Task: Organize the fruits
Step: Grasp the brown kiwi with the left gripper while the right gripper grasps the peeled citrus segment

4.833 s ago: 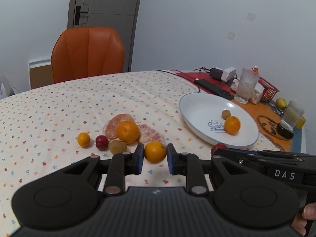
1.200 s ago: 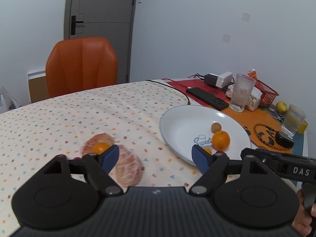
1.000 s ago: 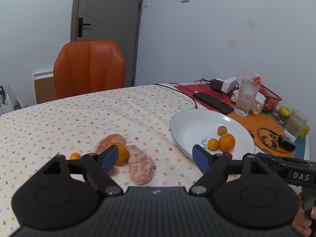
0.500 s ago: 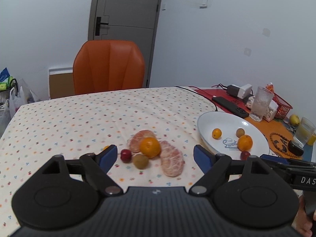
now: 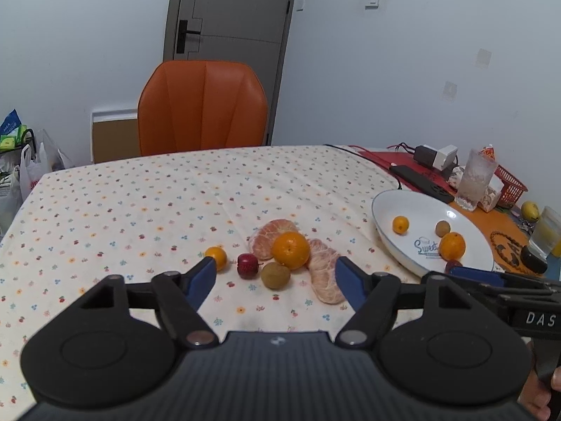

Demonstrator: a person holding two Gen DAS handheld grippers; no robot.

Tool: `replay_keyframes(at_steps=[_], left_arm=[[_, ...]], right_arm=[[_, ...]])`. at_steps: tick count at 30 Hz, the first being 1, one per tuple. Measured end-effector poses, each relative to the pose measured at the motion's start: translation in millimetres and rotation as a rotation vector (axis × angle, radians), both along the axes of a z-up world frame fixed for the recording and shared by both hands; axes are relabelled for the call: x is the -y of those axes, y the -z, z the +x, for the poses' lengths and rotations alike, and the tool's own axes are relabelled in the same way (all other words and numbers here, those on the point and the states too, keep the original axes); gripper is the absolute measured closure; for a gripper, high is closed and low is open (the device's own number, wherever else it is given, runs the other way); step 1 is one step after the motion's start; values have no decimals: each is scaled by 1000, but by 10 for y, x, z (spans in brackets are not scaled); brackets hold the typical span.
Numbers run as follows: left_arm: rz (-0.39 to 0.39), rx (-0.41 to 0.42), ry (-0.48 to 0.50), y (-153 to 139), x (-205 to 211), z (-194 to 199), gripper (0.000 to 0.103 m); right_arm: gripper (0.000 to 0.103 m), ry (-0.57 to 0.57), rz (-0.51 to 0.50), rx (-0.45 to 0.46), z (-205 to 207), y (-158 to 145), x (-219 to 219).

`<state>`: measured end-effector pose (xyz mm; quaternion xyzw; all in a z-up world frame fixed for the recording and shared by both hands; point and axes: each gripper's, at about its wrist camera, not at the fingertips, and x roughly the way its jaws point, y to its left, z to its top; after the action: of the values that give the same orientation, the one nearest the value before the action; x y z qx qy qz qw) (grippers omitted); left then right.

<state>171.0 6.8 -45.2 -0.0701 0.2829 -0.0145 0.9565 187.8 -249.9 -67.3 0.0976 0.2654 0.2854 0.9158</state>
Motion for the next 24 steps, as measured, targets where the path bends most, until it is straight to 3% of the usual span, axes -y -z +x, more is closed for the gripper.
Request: replay_keyframes(at_steps=[11, 24], left_arm=[[-15, -52, 10, 189, -19, 196, 52], [-32, -95, 29, 387, 19, 503, 66]], right_arm=[[37, -26, -26, -16, 126, 72, -195], [50, -46, -26, -70, 334, 221, -351]])
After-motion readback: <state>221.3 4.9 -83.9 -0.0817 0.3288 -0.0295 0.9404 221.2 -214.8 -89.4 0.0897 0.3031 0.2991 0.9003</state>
